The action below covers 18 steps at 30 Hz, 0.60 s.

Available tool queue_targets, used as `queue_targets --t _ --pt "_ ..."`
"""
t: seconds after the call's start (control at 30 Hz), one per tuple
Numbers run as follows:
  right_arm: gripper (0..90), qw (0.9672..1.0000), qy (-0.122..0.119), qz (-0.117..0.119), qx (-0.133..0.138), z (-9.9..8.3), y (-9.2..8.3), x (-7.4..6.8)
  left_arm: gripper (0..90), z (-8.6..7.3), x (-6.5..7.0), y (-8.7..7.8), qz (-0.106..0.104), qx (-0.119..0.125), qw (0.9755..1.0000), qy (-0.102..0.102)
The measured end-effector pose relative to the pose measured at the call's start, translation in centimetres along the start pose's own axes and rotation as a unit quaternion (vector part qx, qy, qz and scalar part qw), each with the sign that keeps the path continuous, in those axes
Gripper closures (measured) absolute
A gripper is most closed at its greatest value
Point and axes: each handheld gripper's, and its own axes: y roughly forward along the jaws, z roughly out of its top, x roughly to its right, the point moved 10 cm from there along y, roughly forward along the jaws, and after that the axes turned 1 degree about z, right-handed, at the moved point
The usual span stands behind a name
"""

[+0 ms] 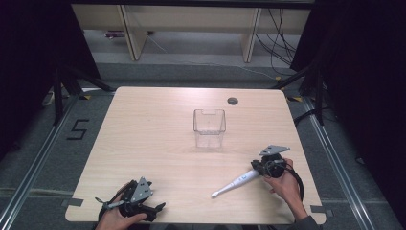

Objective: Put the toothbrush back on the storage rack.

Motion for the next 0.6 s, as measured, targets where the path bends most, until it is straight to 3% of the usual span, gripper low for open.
queue_targets --t 0.13,0.2,0.23,0.3,0.4,0.43,0.53,0.6 --pt "83.7 1.0000 0.004 -0.005 0.005 -0.4 -0.1 0.1 15.2 0.0 0.1 0.0 -0.001 0.000 1.0000 -0.002" --pt "83.6 0.9999 0.008 0.001 -0.009 -0.8 -0.4 0.1 15.2 0.0 0.1 0.0 -0.002 0.001 1.0000 -0.002" --pt "83.6 1.0000 -0.005 0.002 -0.003 -0.9 -0.4 0.2 15.2 0.0 0.1 0.0 0.000 0.002 1.0000 -0.003" --pt "83.5 0.9999 0.010 0.002 -0.010 -1.2 -0.7 0.0 15.1 0.0 0.0 0.0 -0.002 -0.002 1.0000 0.003" --pt "83.4 1.0000 -0.001 0.000 -0.006 -1.5 -0.9 0.2 15.1 0.1 0.1 0.0 -0.002 0.002 1.0000 -0.002" --pt "83.5 0.9999 0.011 0.002 -0.012 -1.7 -1.0 -0.1 15.1 0.0 0.1 0.0 -0.002 0.001 1.0000 -0.002" --pt "83.4 0.9999 0.011 -0.005 -0.004 -2.0 -1.1 0.0 15.1 0.0 0.1 0.0 -0.001 0.001 1.0000 -0.001" --pt "83.4 0.9997 0.021 -0.002 -0.013 -2.4 -1.4 -0.2 15.2 0.0 0.0 0.0 -0.001 -0.003 1.0000 0.003"
